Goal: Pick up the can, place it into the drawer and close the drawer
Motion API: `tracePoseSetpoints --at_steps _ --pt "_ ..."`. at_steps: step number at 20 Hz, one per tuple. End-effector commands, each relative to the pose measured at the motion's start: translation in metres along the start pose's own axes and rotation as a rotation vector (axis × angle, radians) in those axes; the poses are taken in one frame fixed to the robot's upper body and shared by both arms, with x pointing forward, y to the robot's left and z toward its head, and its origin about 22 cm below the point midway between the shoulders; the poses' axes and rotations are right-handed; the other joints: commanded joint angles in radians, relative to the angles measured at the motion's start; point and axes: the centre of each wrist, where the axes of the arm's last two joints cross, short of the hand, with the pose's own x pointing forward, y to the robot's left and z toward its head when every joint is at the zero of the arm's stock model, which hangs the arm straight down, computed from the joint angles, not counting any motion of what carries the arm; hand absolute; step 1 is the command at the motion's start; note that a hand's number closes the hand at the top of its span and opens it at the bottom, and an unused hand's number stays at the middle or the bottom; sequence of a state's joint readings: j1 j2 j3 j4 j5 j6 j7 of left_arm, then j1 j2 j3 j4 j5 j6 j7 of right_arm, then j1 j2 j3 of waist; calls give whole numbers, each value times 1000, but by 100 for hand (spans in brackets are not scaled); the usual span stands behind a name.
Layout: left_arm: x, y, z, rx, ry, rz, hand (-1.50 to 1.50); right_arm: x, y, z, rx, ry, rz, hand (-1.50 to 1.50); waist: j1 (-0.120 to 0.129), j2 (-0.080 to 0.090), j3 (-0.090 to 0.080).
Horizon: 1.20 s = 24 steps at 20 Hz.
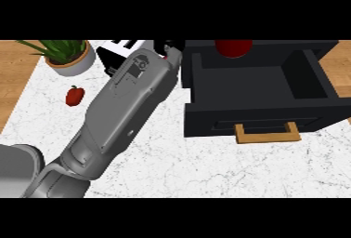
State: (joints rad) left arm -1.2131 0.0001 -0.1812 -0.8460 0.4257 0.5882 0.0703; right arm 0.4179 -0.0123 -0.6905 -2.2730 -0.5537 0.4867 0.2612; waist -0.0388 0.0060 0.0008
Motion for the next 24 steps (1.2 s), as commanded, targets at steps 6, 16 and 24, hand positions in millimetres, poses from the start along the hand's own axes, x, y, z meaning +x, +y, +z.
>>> tracePoseSetpoints --at_steps 6,16,24 --pt "1 -17 -17 -5 29 -14 150 4 5 -10 3 -12 1 -150 -14 6 0" --pt "-17 -28 -13 32 60 -72 150 12 7 -17 33 -15 4 -150 -45 11 1" --pt "-34 -28 -9 33 90 -146 150 4 2 -22 38 -16 -7 -150 -48 11 2"
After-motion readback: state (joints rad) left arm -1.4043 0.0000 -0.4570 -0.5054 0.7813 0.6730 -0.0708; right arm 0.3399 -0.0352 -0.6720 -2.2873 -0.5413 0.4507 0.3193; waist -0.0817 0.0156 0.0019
